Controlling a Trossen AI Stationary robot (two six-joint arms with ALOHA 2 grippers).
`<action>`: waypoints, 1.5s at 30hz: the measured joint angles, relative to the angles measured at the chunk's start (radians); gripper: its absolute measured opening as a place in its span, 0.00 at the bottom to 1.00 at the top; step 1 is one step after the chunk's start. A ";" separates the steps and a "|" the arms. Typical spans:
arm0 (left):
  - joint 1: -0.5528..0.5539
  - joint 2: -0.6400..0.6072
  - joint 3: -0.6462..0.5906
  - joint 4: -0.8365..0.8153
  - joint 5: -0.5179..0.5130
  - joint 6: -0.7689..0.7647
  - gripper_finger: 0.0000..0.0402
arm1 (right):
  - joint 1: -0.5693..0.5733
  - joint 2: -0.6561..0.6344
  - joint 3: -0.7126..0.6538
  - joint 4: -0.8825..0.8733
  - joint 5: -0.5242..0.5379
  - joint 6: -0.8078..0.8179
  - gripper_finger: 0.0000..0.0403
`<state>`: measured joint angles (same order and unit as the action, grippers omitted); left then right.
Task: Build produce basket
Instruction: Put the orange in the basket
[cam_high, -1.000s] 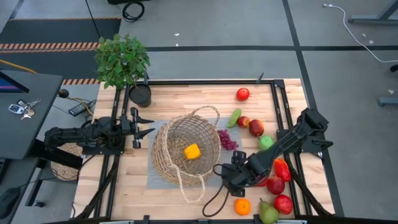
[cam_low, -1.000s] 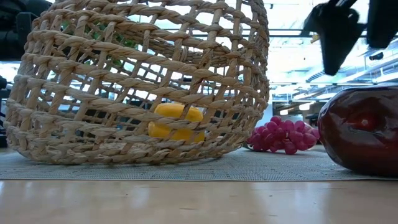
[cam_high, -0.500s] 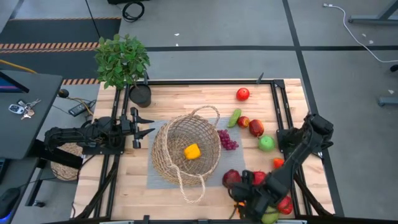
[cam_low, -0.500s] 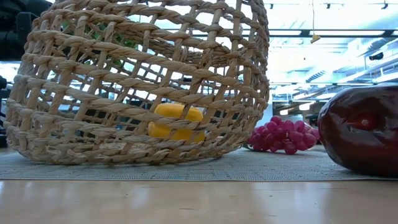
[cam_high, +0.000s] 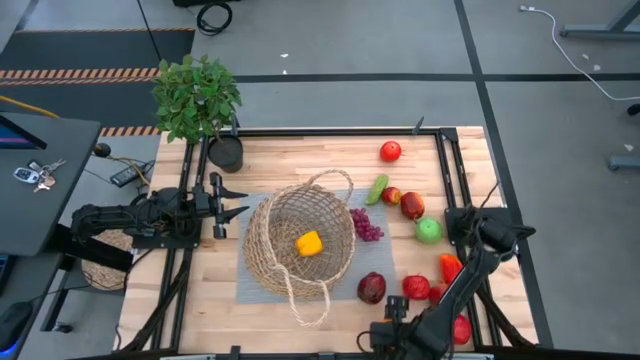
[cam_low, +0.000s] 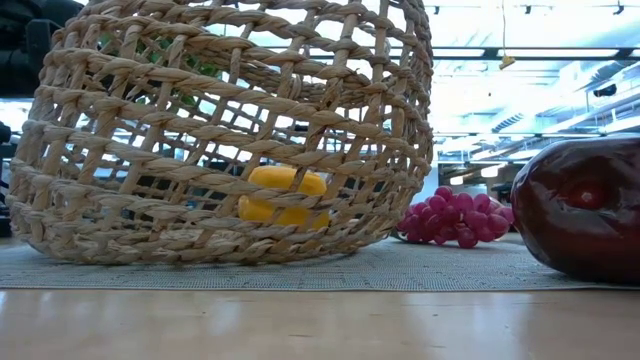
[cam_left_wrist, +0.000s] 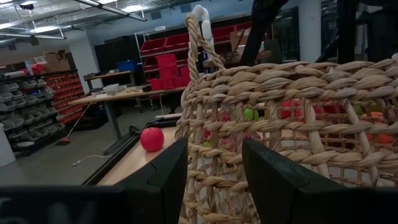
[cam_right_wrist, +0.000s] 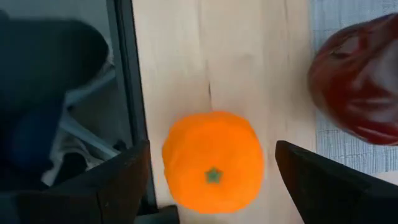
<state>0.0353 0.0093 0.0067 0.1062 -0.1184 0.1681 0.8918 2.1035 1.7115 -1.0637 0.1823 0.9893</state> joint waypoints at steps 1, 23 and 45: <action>0.000 0.000 0.000 0.000 0.000 0.000 0.40 | 0.002 0.017 0.014 -0.013 0.000 -0.004 0.86; 0.000 0.000 0.000 0.000 0.000 0.000 0.40 | 0.016 0.116 0.025 -0.084 -0.012 -0.007 0.78; 0.000 0.000 0.000 0.000 0.000 0.000 0.40 | -0.045 -0.245 0.024 -0.178 0.470 -0.179 0.73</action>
<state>0.0357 0.0090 0.0071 0.1062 -0.1184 0.1680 0.8467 1.8581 1.7351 -1.2415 0.6519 0.8107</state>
